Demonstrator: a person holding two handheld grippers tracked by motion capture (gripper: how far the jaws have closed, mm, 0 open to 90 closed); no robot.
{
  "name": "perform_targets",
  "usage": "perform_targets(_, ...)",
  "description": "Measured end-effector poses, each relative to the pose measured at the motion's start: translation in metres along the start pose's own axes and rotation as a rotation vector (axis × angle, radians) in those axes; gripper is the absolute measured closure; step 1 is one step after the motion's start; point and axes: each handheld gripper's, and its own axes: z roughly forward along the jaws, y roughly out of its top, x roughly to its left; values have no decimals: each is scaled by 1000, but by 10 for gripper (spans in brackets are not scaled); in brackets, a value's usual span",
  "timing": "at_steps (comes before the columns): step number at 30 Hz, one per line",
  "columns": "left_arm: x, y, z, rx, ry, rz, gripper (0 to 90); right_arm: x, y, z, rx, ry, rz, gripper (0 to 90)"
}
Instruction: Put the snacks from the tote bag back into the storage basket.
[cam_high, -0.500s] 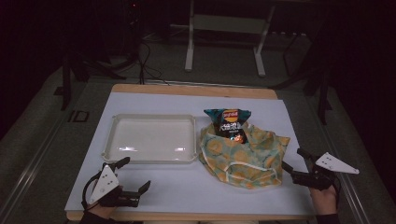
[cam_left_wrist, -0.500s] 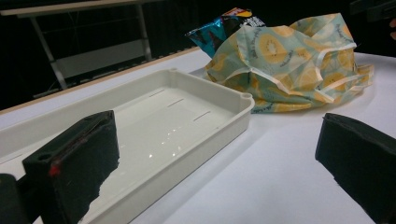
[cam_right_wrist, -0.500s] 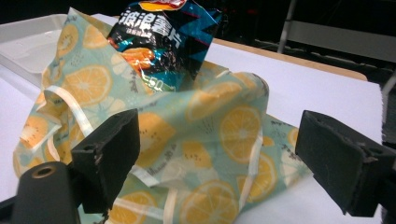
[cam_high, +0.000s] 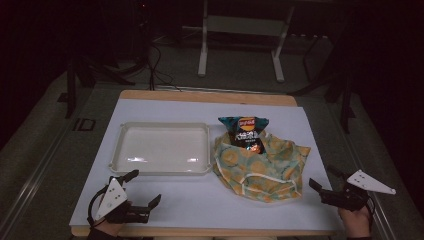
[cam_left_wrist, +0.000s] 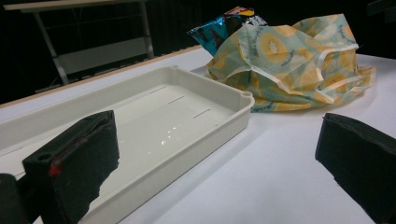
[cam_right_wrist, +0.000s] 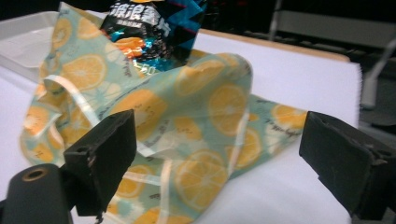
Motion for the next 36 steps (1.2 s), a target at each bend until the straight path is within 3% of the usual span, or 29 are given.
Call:
perform_targets(2,-2,0,-1,1,-1,0,1,0,3,-2,-16,22,-3,108)
perform_targets(8,-7,2,-3,-3,-6,-4,1,3,15,-3,-41,15,-9,109)
perform_targets(14,-11,1,-5,0,-8,-1,1,6,31,1,-18,19,-43,109)
perform_targets(24,-12,2,-3,3,-13,10,1,15,64,18,-7,33,-69,115)
perform_targets(30,-12,1,-2,5,-16,14,1,19,82,30,-22,30,-103,133)
perform_targets(36,-12,1,0,9,-23,17,1,22,94,43,-34,53,-106,139)
